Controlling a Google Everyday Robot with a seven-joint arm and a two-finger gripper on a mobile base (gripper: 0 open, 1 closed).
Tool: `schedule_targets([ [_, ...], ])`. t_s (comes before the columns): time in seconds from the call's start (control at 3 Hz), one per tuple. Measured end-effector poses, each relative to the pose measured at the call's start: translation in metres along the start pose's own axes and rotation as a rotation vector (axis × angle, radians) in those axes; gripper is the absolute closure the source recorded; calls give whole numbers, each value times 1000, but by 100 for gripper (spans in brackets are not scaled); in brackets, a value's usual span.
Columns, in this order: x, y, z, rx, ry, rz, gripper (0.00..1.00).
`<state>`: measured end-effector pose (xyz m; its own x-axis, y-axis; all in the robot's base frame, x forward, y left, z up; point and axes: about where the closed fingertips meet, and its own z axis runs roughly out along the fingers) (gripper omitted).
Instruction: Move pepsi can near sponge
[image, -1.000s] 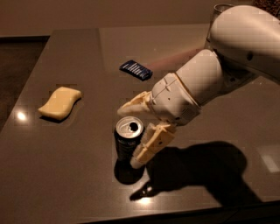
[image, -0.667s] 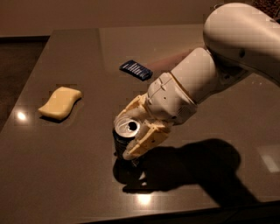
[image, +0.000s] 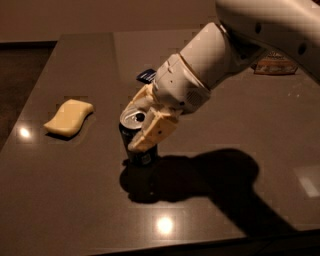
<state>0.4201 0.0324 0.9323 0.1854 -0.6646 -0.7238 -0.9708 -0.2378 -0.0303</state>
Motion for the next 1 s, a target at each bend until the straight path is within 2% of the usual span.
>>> schedule_targets([
  [0.33, -19, -28, 15, -8, -18, -5, 100],
  [1.0, -51, -71, 70, -103, -97, -48, 100],
])
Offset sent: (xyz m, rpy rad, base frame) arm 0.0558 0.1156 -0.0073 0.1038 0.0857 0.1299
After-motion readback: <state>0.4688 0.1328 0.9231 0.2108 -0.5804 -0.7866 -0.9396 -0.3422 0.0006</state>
